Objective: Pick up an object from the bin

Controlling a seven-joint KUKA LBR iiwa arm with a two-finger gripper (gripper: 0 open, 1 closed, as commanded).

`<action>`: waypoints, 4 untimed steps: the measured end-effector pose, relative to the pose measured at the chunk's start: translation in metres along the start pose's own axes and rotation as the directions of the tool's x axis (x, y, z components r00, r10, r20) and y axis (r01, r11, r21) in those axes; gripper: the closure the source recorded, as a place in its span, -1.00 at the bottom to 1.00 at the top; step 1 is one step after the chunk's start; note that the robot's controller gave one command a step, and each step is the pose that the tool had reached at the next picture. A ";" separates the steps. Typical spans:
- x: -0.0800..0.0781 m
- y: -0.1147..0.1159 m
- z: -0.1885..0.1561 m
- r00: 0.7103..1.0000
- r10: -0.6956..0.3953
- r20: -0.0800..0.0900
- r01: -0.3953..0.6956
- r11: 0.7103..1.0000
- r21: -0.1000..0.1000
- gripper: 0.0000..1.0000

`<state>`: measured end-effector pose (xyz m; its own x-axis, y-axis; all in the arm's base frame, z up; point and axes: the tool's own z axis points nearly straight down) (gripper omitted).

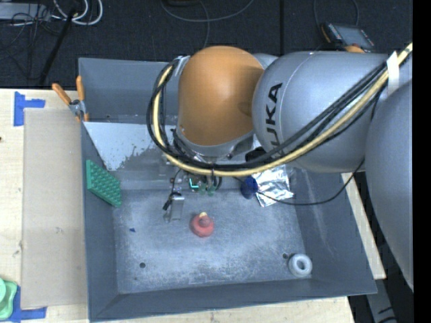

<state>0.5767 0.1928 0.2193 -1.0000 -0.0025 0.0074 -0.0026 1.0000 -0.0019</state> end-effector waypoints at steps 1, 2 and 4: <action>0.000 -0.054 0.061 0.999 -0.033 0.000 0.033 0.999 0.001 -1.00; 0.042 -0.050 0.070 0.939 -0.343 0.003 0.343 0.939 0.000 -1.00; -0.005 -0.117 0.141 0.994 -0.110 0.007 0.110 0.994 -0.002 1.00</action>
Offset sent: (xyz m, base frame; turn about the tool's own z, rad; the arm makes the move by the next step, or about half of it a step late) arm 0.0012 -0.0508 -0.0559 -0.0363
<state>0.5809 0.0756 0.0789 -0.9936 -0.1127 0.0009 -0.1127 0.9936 0.0007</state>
